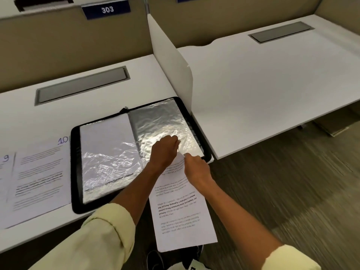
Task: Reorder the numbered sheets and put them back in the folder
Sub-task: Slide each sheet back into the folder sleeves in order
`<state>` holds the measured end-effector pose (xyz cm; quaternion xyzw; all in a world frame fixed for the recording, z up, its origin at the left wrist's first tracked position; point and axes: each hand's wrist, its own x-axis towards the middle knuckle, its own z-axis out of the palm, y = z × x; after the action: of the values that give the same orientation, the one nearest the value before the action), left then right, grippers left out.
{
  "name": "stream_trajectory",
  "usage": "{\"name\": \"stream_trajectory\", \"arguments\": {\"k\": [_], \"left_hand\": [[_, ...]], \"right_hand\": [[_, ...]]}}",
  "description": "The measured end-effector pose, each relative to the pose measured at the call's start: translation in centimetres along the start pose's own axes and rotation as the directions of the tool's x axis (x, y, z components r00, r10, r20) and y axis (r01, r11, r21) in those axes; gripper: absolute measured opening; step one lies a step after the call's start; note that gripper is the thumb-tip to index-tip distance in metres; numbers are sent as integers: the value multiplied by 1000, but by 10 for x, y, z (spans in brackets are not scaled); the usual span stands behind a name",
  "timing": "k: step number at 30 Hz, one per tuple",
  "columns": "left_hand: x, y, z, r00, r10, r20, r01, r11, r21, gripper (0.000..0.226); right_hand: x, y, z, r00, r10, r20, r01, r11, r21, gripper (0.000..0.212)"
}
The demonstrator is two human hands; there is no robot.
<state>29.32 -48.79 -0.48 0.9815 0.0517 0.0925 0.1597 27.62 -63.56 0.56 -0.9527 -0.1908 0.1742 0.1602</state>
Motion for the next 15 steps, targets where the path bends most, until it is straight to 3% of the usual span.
{"name": "stream_trajectory", "arguments": {"k": [7, 15], "left_hand": [[2, -2, -5, 997, 40, -73, -48, 992, -118, 13], [-9, -3, 0, 992, 100, -74, -114, 969, -220, 9]], "right_hand": [[10, -8, -3, 999, 43, 15, -41, 993, -113, 17], [22, -2, -2, 981, 178, 73, -182, 982, 56, 29]]}}
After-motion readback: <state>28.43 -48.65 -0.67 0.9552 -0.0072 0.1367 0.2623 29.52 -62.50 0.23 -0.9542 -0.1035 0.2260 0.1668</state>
